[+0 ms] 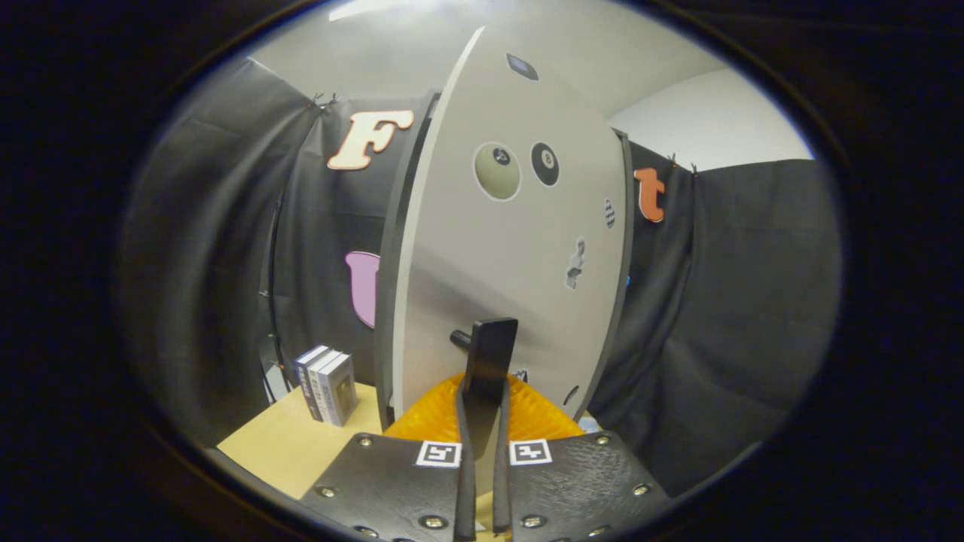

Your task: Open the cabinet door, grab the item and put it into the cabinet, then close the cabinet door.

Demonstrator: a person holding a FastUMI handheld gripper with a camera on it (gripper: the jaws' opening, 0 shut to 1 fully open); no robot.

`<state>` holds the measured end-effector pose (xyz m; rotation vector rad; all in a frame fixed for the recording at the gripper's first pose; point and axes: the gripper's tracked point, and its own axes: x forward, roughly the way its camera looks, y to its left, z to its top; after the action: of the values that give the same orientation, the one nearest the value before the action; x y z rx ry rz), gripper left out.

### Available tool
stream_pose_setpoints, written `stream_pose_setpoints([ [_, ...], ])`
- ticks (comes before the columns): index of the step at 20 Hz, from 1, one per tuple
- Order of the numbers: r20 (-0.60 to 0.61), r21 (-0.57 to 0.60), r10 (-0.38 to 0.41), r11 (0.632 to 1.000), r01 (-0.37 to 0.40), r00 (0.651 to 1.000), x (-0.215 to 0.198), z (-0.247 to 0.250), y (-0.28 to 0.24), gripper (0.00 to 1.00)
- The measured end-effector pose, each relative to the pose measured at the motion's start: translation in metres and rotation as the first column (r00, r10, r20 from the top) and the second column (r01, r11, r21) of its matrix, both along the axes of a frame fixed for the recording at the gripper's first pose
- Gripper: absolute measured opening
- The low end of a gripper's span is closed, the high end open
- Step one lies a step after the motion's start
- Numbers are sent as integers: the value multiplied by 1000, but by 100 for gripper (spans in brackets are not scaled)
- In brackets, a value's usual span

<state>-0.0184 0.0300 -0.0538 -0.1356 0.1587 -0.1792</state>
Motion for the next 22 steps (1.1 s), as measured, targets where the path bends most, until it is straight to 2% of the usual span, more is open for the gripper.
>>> stream_pose_setpoints([
  [14, -16, -16, -102, 995, 102, 995, -40, 1, -47, 8],
  [22, -63, -14, -235, 972, 234, 970, -73, -8, -98, 8],
])
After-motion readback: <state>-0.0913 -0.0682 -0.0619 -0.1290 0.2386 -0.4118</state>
